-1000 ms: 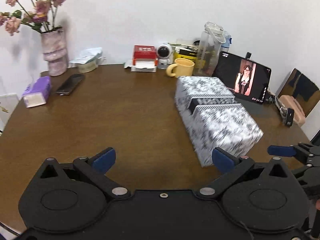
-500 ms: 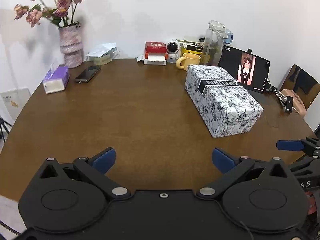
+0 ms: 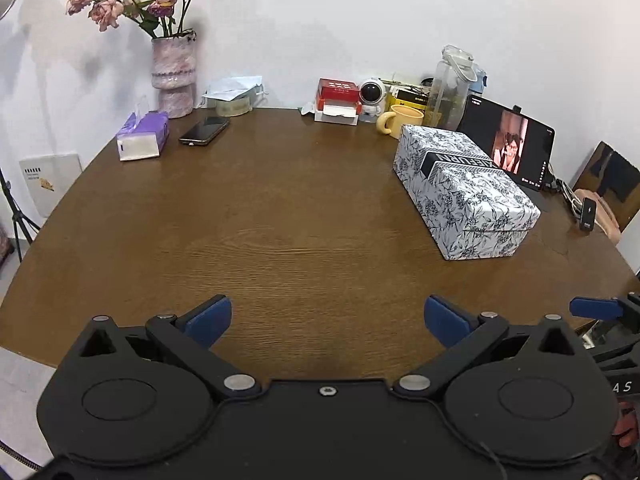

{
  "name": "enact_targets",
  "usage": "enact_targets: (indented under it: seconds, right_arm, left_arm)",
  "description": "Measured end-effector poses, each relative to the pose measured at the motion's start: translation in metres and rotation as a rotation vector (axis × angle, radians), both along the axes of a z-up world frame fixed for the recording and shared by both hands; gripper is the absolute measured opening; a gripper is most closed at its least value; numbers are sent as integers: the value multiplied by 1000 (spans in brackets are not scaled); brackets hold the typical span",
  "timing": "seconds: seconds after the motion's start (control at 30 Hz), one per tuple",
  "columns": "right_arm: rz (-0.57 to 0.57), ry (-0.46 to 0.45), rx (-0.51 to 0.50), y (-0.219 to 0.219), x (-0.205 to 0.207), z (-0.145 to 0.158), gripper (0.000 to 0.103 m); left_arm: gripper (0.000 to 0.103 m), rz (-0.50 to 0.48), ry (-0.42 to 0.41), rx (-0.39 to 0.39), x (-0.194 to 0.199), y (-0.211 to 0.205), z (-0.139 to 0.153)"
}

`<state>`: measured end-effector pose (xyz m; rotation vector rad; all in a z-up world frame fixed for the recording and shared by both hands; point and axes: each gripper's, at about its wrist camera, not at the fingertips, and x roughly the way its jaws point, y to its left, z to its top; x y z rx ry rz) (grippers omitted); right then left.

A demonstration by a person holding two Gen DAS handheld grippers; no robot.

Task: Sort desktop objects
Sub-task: 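Open both grippers and withdraw from the lidded box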

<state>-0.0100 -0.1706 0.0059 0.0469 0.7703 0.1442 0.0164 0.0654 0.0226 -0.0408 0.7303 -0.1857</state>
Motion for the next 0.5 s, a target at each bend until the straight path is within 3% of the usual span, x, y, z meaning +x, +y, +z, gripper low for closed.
enact_targets:
  seconds: [0.5]
  right_arm:
    - [32, 15, -12, 12, -7, -6, 103]
  left_arm:
    - [103, 15, -7, 19, -13, 0, -2]
